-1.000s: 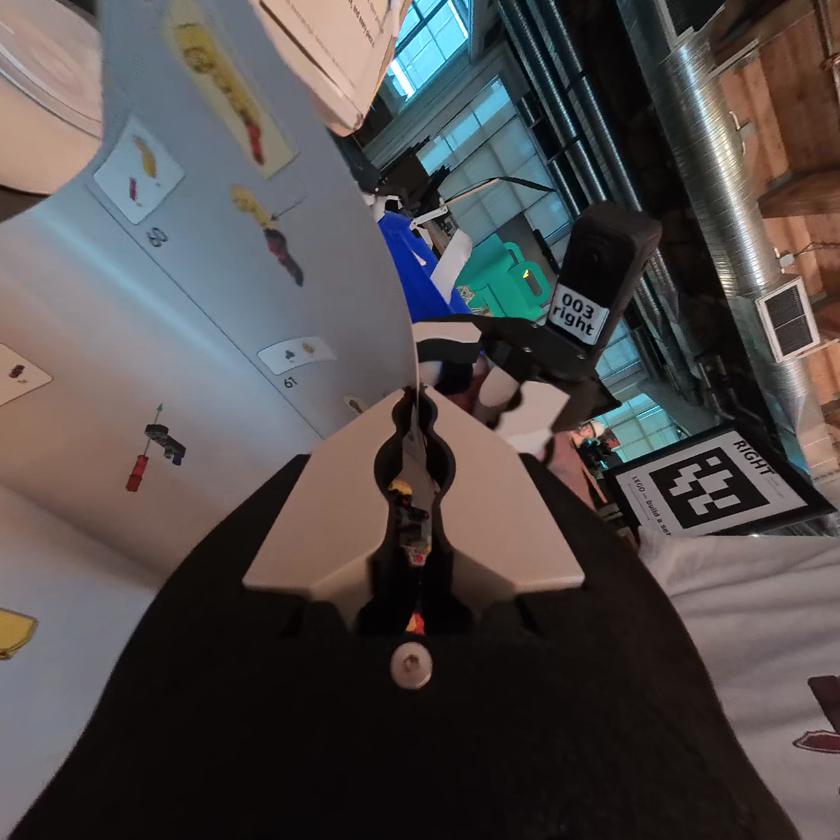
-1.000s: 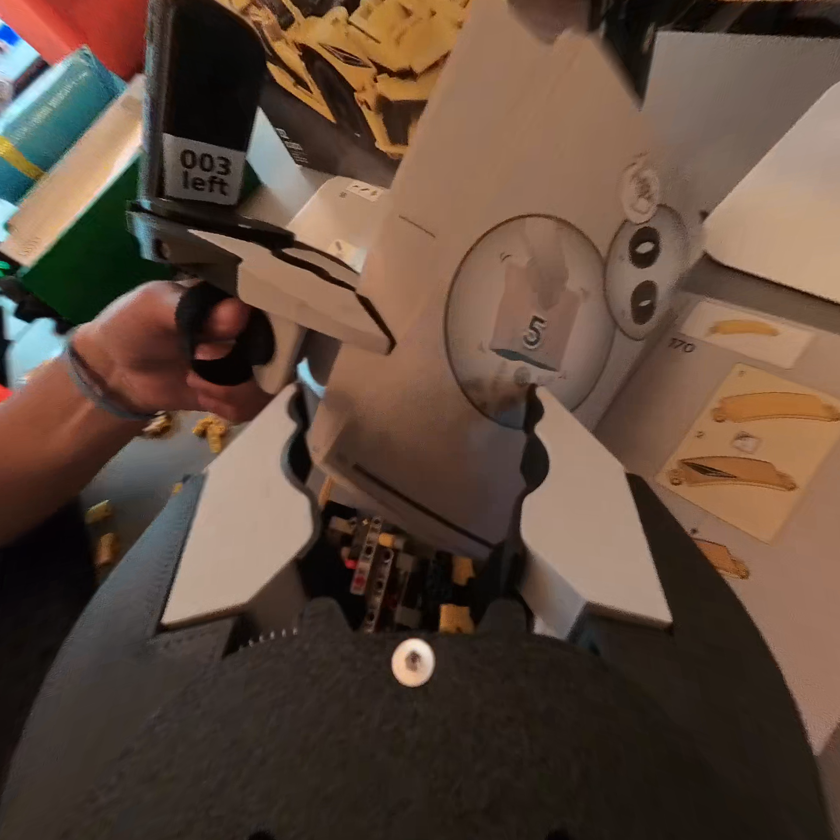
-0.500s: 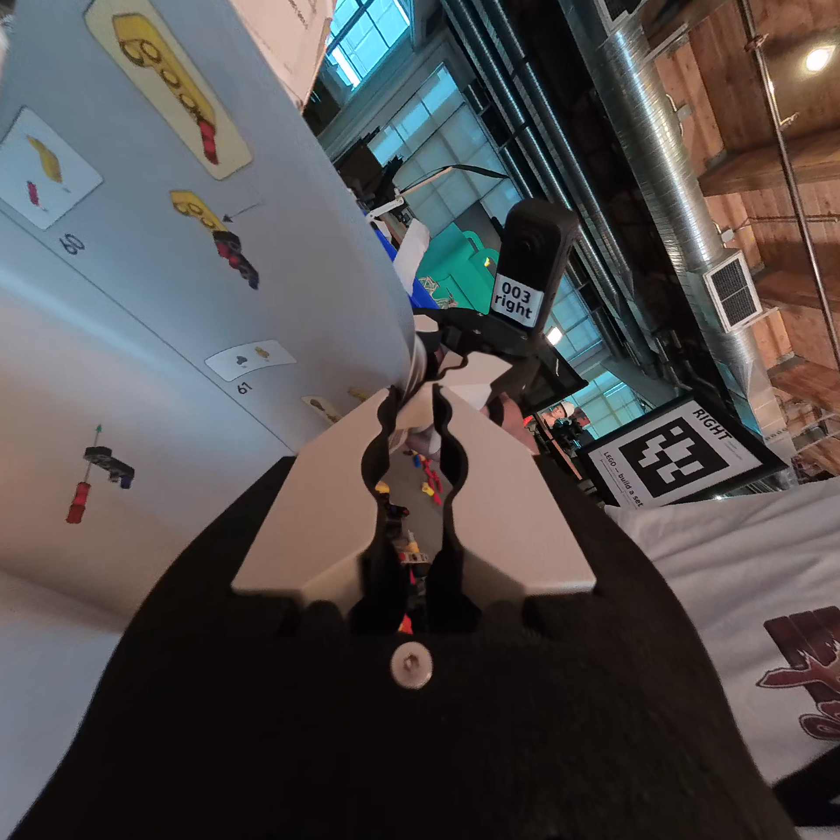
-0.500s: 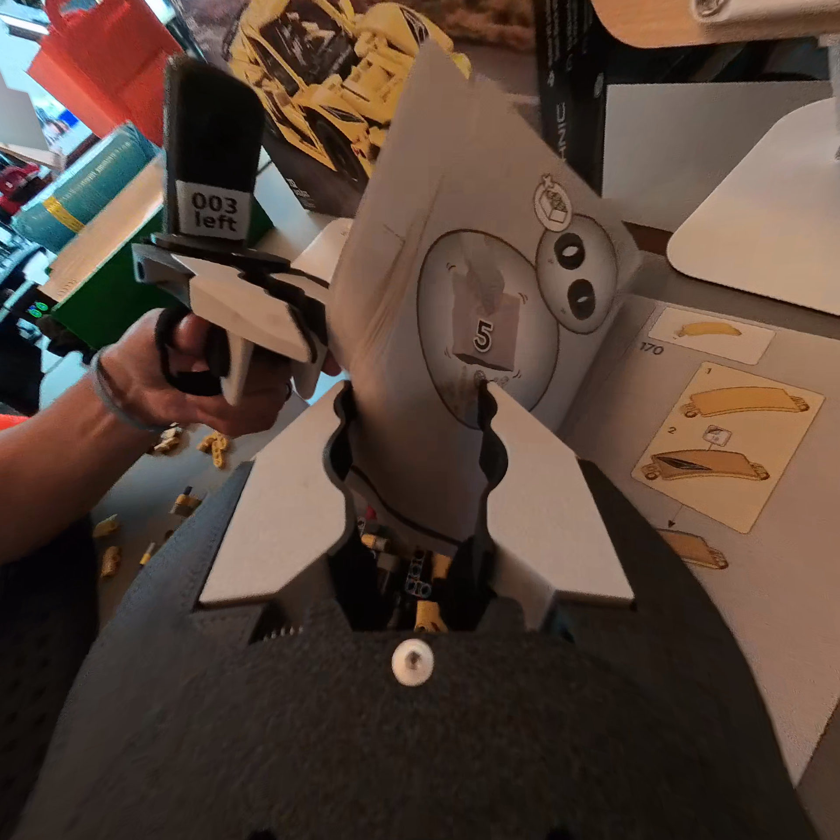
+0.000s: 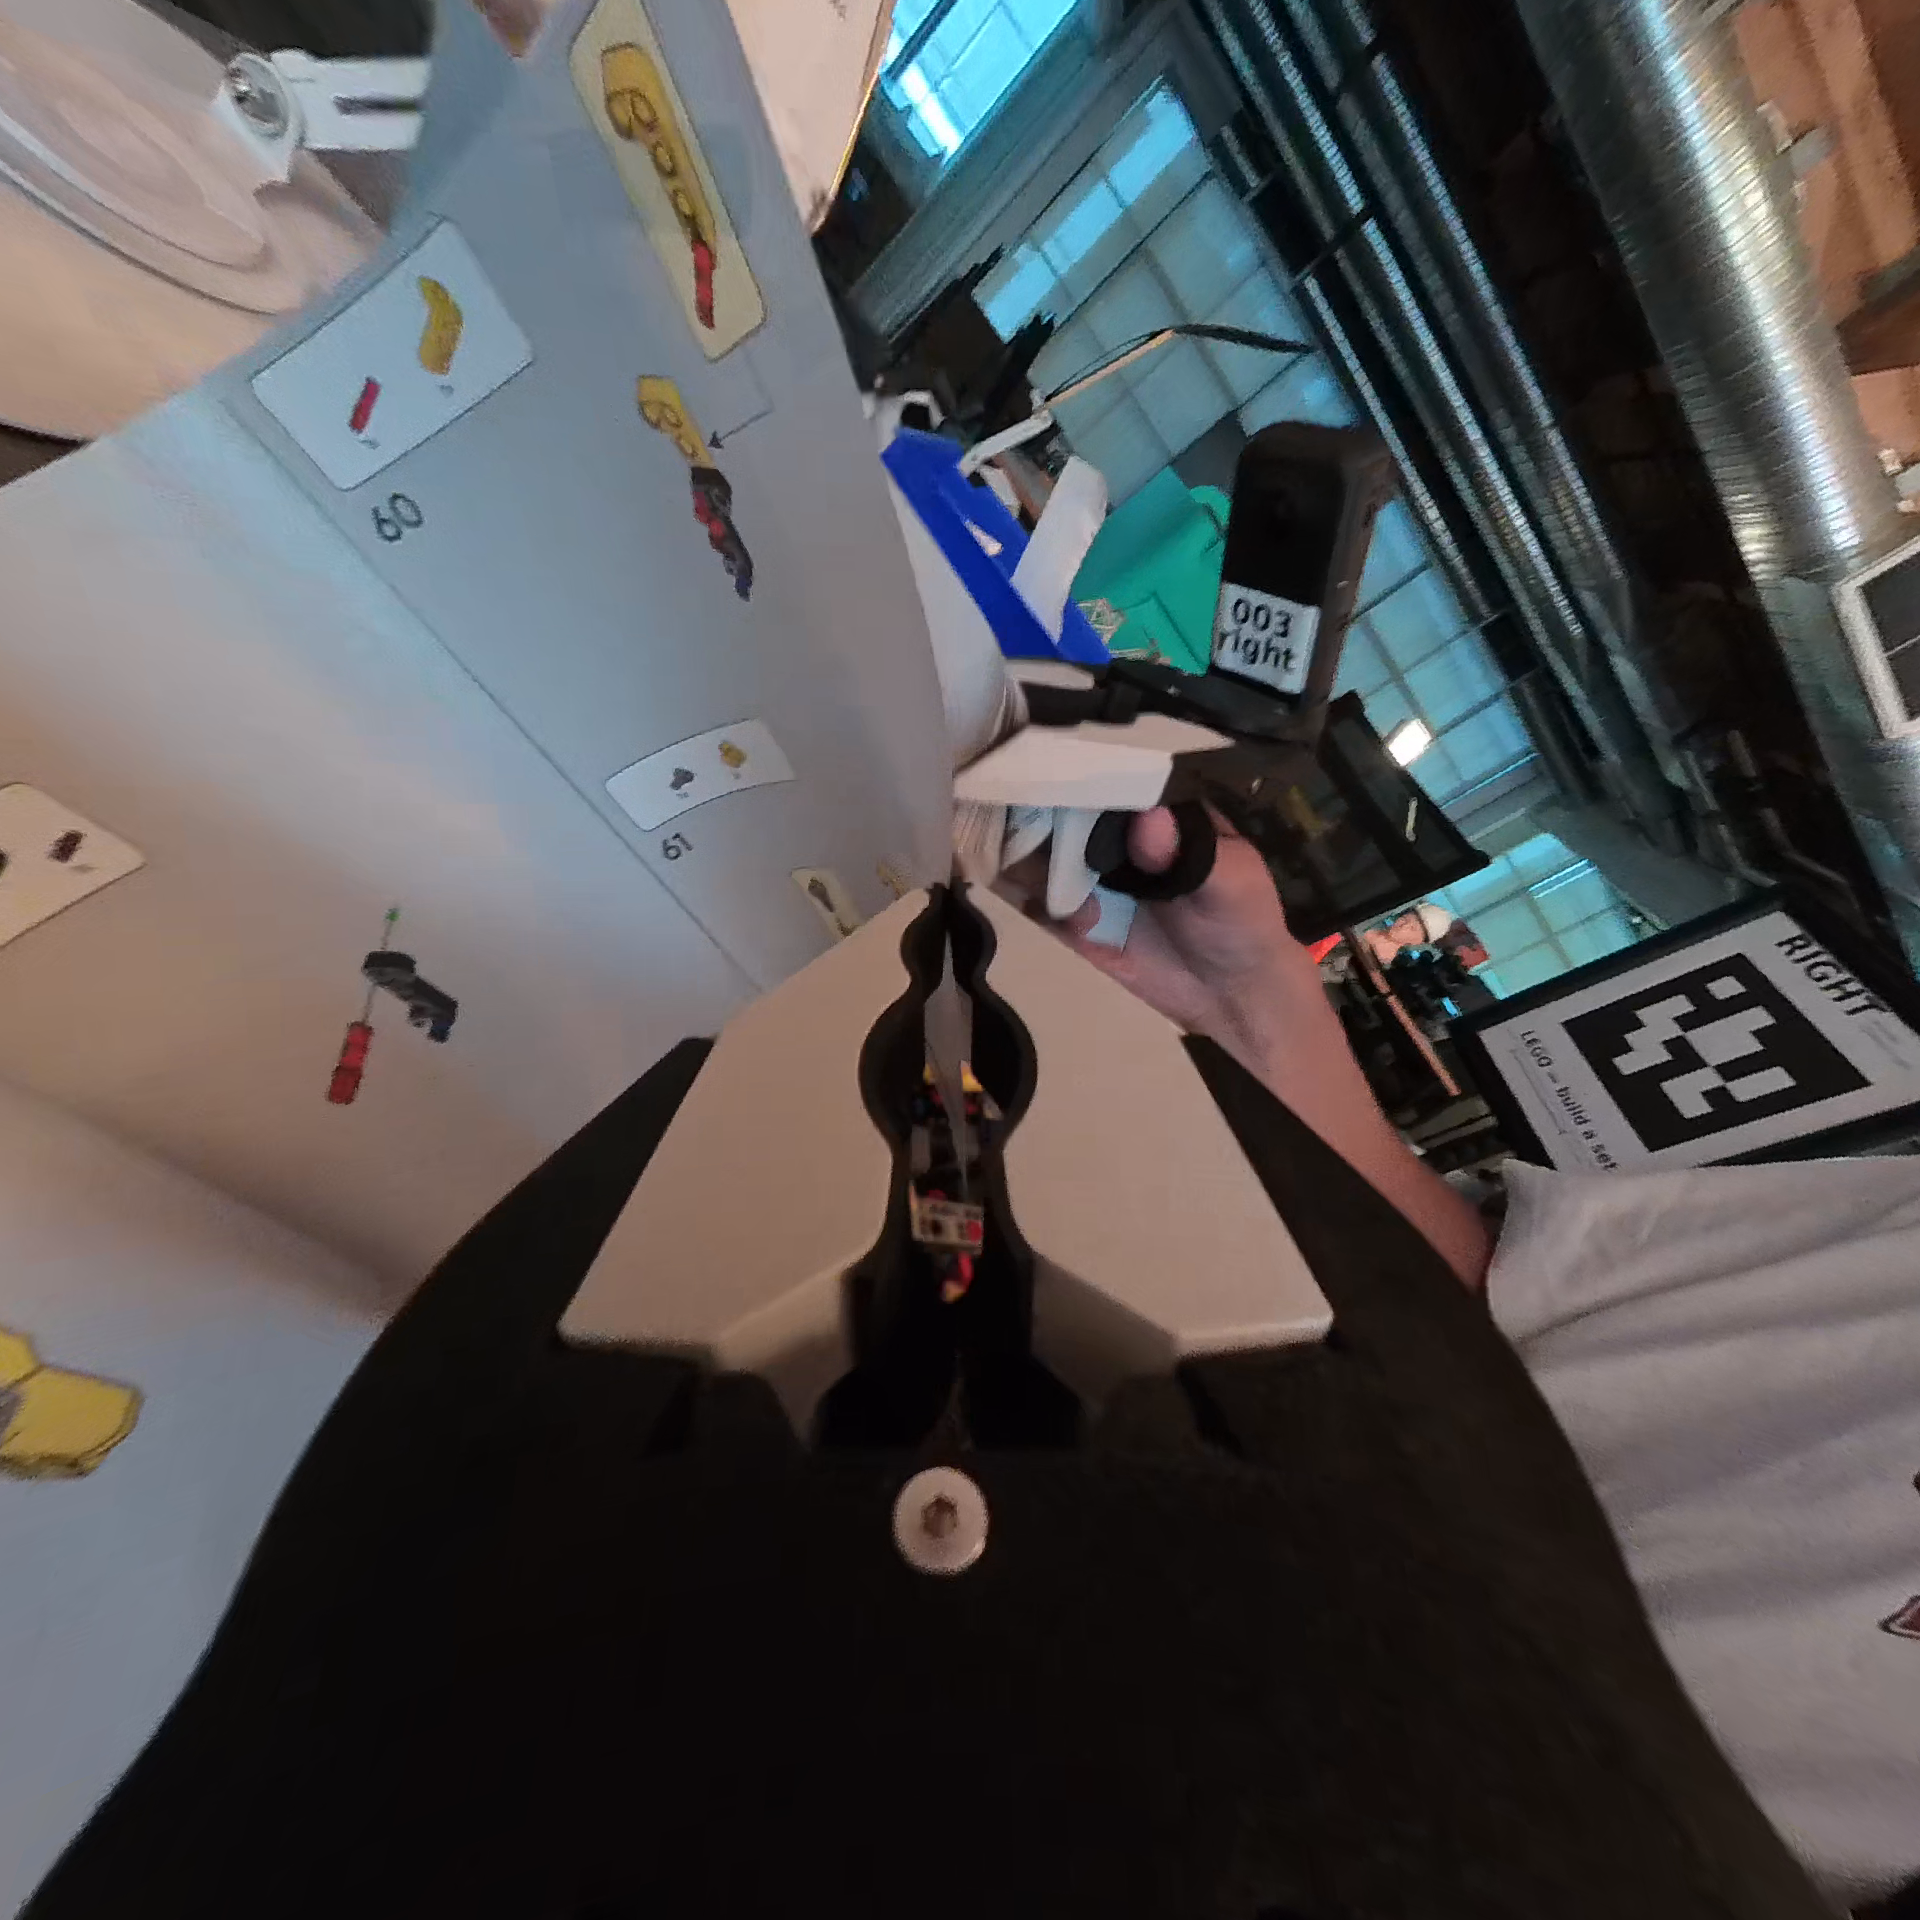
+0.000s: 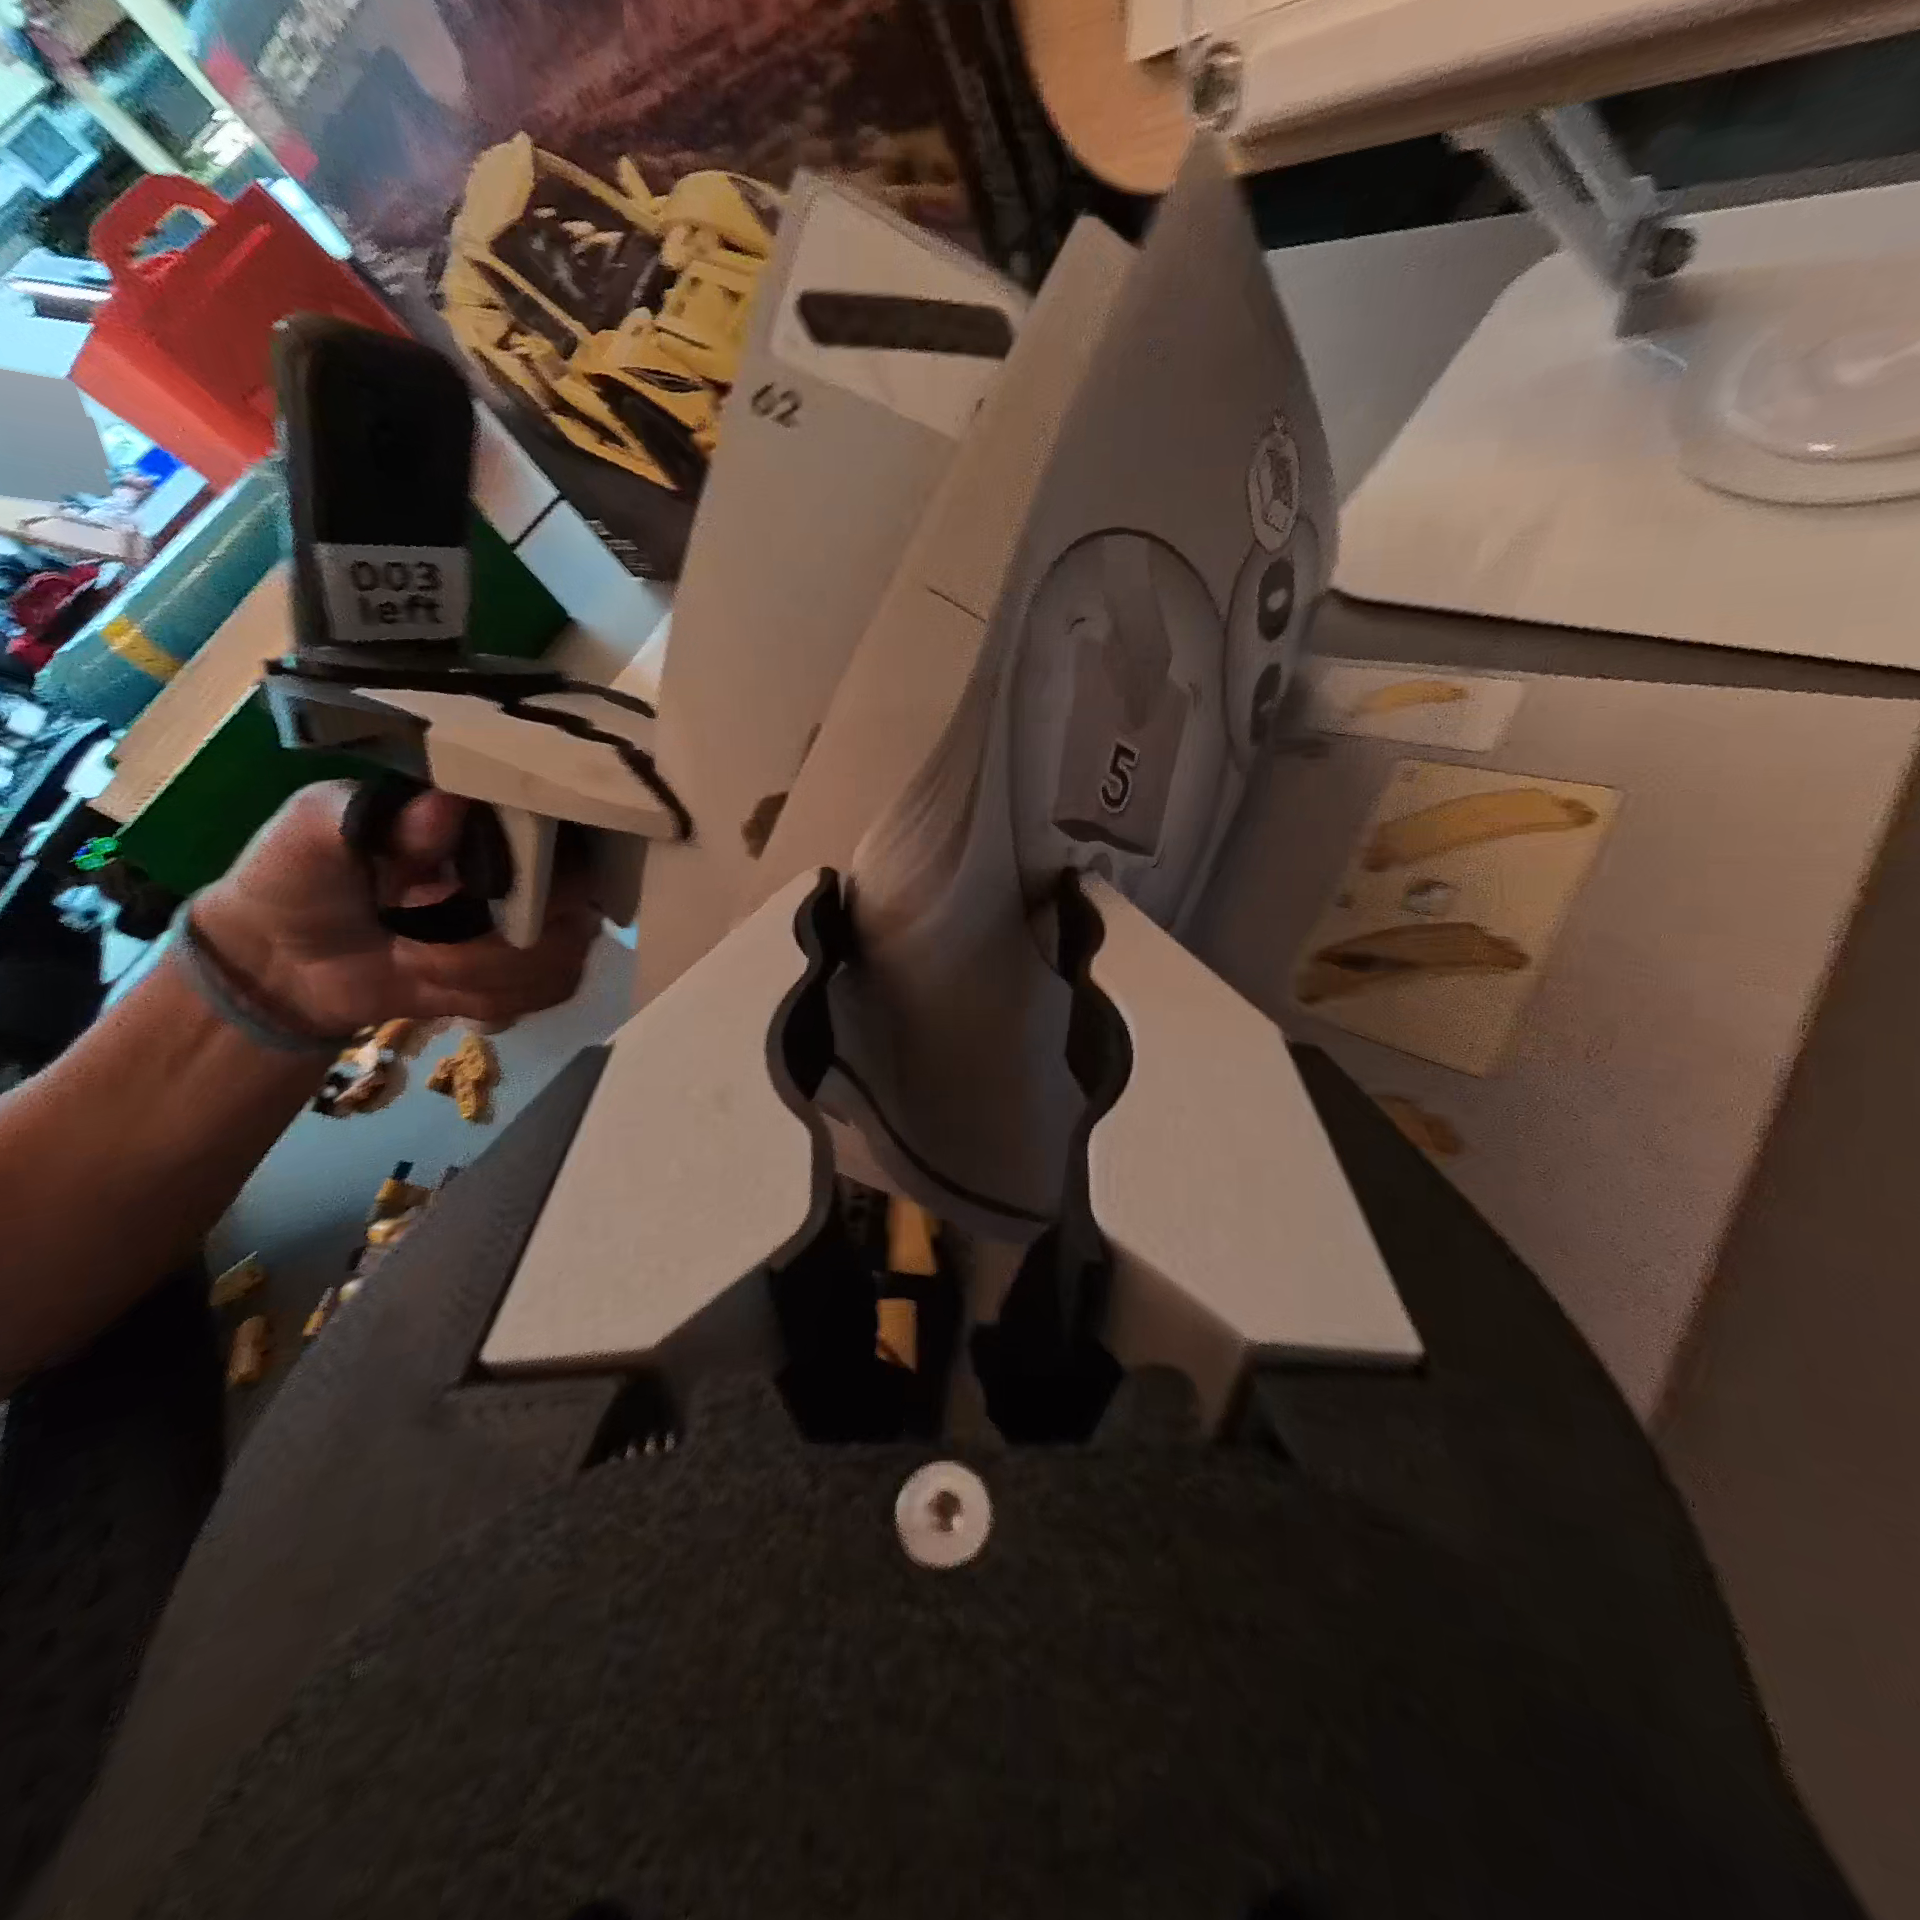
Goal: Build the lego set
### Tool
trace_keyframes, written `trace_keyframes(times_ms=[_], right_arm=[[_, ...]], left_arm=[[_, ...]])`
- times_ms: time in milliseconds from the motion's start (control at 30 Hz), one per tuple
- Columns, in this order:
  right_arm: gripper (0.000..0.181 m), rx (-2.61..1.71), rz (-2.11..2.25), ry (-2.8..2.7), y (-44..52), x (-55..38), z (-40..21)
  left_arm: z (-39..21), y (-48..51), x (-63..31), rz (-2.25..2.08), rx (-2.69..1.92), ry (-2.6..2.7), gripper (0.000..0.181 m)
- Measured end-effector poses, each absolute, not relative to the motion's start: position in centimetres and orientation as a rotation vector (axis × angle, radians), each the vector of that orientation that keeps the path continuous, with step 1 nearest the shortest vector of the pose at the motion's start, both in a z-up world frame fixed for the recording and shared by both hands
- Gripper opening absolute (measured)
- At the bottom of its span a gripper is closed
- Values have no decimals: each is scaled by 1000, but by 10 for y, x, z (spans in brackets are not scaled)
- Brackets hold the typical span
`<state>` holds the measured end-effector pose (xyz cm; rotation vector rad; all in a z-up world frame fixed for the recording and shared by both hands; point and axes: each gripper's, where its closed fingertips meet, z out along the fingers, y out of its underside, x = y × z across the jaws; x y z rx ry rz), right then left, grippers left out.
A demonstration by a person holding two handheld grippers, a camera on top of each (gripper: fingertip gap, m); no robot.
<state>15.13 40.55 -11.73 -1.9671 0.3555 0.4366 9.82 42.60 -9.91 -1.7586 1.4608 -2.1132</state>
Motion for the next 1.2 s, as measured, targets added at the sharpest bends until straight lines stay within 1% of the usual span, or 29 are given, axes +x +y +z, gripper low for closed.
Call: trace_keyframes(times_ms=[67,233,300,333,400,467,567,633,700,800,900,1033,1067,1167,1200], right_arm=[[47,-1982,363,404,396,168,-121],[50,-2063,-111,524,352,233,-134],[49,-2096,-225,494,345,238,-133],[47,-2112,-234,458,348,232,-133],[34,-2186,-180,349,362,208,-143],[33,-2300,-196,263,371,194,-164],[17,-2414,-367,177,375,196,-189],[0,-2472,-427,160,374,198,-203],[0,-2453,-462,169,375,199,-204],[0,-2463,-457,201,375,199,-205],[0,-2481,-437,233,377,198,-205],[0,-2583,-588,131,383,198,-195],[0,-2510,-551,60,400,185,-179],[0,-2284,-19,-387,455,73,-141],[0,-2246,31,-544,462,48,-139]], left_arm=[[-106,430,96,-2041,-1796,1503,0],[-121,459,83,-1775,-1898,1570,0],[-122,478,67,-1651,-1918,1601,0],[-122,487,57,-1616,-1934,1601,0],[-123,507,30,-1530,-1977,1589,0],[-131,526,-5,-1417,-2029,1600,0],[-141,558,-58,-1242,-2110,1587,0],[-147,580,-87,-1125,-2151,1572,0],[-155,606,-110,-956,-2169,1552,0],[-163,627,-124,-872,-2189,1507,0],[-175,631,-128,-769,-2179,1550,0],[-185,629,-127,-695,-2173,1577,0],[-186,628,-126,-689,-2174,1581,0],[-191,627,-126,-663,-2177,1585,0],[-193,627,-126,-660,-2178,1583,0]])
